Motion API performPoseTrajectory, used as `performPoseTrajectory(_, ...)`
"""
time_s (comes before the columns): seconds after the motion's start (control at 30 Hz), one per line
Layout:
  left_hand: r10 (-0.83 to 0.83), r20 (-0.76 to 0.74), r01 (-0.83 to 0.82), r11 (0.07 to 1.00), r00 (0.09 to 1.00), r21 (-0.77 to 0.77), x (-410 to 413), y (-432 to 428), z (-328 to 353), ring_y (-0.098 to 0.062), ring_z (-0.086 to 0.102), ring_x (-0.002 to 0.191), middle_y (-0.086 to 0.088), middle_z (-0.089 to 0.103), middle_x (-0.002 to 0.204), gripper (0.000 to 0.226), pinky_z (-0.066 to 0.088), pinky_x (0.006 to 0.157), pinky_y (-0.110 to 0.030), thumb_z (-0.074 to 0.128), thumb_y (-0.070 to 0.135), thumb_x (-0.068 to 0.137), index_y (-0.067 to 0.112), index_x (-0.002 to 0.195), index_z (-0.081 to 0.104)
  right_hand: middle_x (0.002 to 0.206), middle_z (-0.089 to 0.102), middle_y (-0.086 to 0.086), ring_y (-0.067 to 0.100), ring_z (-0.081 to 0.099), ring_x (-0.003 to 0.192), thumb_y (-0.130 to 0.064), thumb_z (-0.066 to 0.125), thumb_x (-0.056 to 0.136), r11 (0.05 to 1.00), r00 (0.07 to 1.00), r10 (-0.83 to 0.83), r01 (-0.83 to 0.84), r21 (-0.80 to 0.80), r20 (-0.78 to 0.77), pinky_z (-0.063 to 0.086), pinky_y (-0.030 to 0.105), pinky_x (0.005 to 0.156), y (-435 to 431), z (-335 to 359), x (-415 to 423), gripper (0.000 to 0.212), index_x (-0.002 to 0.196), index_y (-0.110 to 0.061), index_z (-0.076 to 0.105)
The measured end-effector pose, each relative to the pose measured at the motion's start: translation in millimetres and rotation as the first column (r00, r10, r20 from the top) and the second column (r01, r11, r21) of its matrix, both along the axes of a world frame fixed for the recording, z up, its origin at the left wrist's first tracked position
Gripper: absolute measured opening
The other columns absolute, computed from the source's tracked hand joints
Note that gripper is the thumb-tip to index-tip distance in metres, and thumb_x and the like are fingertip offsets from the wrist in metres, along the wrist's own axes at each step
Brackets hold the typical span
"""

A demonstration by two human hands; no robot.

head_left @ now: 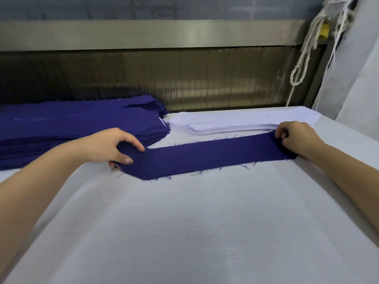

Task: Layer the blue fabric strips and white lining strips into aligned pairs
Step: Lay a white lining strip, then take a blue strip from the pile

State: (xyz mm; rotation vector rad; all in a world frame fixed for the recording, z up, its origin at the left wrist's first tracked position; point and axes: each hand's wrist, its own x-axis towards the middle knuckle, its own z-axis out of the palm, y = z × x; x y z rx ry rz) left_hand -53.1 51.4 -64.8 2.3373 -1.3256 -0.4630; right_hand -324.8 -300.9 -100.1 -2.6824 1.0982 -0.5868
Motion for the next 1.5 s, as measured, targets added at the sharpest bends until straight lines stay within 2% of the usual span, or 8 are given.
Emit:
performPoseTrajectory(0.17, -0.012, 0.028, 0.011, 1.0, 1.0, 0.016, -1, -1, 0, -0.007, 0.062, 0.049, 0.019, 0.06, 0.098, 0.039, 0.043, 0.043, -0.015, 0.07, -0.002, 0.079, 0.034, 0.092, 0.066, 0.088, 0.057, 0.008, 0.029, 0.052, 0.085, 0.01, 0.049, 0.076, 1.0, 0.999, -0.011, 0.012, 0.012, -0.047, 0.044, 0.034, 0.074, 0, -1, 0, 0.026, 0.085, -0.013, 0.058)
performPoseTrajectory(0.27, -0.015, 0.057, 0.013, 0.999, 0.998, 0.034, -2, 0, 0, -0.007, 0.064, 0.061, 0.021, 0.059, 0.099, 0.039, 0.044, 0.045, -0.016, 0.073, 0.002, 0.078, 0.038, 0.091, 0.065, 0.095, 0.055, 0.009, 0.028, 0.051, 0.088, 0.008, 0.051, 0.076, 1.0, 0.997, -0.023, 0.022, -0.008, -0.067, 0.046, 0.036, 0.076, -1, -2, 1, 0.028, 0.093, -0.012, 0.06)
performPoseTrajectory(0.37, -0.029, 0.107, 0.024, 0.998, 0.994, 0.053, -3, 0, 1, 0.001, 0.059, 0.086, 0.028, 0.056, 0.101, 0.04, 0.046, 0.063, -0.01, 0.076, 0.01, 0.076, 0.044, 0.091, 0.062, 0.108, 0.056, 0.014, 0.032, 0.051, 0.1, 0.005, 0.052, 0.078, 0.999, 0.993, -0.043, 0.039, -0.034, -0.106, 0.048, 0.043, 0.086, -2, -3, 1, 0.034, 0.107, -0.011, 0.062)
performPoseTrajectory(0.63, -0.042, 0.187, 0.021, 0.994, 0.981, 0.11, -5, 0, 1, -0.005, 0.047, 0.108, 0.021, 0.051, 0.116, 0.045, 0.037, 0.089, -0.02, 0.077, 0.029, 0.075, 0.043, 0.111, 0.054, 0.122, 0.056, 0.021, 0.04, 0.045, 0.111, -0.024, 0.048, 0.093, 0.992, 0.993, -0.063, 0.051, -0.113, -0.103, 0.039, 0.042, 0.093, -1, -11, 2, 0.038, 0.127, -0.009, 0.047)
performPoseTrajectory(0.93, -0.044, 0.237, 0.004, 0.986, 0.97, 0.167, -7, -1, 1, -0.004, 0.043, 0.108, 0.02, 0.046, 0.118, 0.052, 0.033, 0.089, -0.018, 0.076, 0.03, 0.077, 0.036, 0.123, 0.052, 0.122, 0.057, 0.016, 0.037, 0.042, 0.113, -0.034, 0.05, 0.093, 0.982, 0.98, -0.126, 0.101, -0.157, -0.155, 0.037, 0.041, 0.089, 1, -7, 3, 0.039, 0.125, -0.012, 0.049)
performPoseTrajectory(1.1, 0.002, 0.194, -0.038, 0.983, 0.981, 0.182, -6, 0, 0, -0.006, 0.044, 0.11, 0.016, 0.047, 0.121, 0.057, 0.035, 0.09, -0.02, 0.077, 0.03, 0.075, 0.031, 0.125, 0.05, 0.118, 0.06, 0.014, 0.037, 0.046, 0.111, -0.033, 0.054, 0.092, 0.982, 0.98, -0.132, 0.109, -0.154, -0.148, 0.035, 0.04, 0.091, 3, -4, 4, 0.036, 0.122, -0.013, 0.055)
performPoseTrajectory(1.37, 0.073, 0.097, -0.087, 0.985, 0.993, 0.147, -8, -2, 1, -0.011, 0.059, 0.095, 0.006, 0.06, 0.11, 0.049, 0.049, 0.084, -0.028, 0.082, 0.024, 0.07, 0.02, 0.112, 0.058, 0.11, 0.064, 0.012, 0.036, 0.05, 0.108, -0.024, 0.058, 0.091, 0.977, 0.996, -0.053, 0.038, -0.208, -0.067, 0.029, 0.04, 0.091, 4, -6, 4, 0.02, 0.106, -0.014, 0.065)
performPoseTrajectory(1.5, 0.079, 0.099, -0.094, 0.984, 0.992, 0.15, -10, -1, 1, -0.012, 0.056, 0.097, 0.008, 0.057, 0.111, 0.048, 0.046, 0.084, -0.026, 0.081, 0.024, 0.071, 0.022, 0.112, 0.056, 0.111, 0.066, 0.01, 0.035, 0.051, 0.108, -0.022, 0.056, 0.092, 0.983, 0.999, -0.028, 0.019, -0.185, -0.045, 0.027, 0.041, 0.094, 2, -8, 4, 0.018, 0.106, -0.013, 0.063)
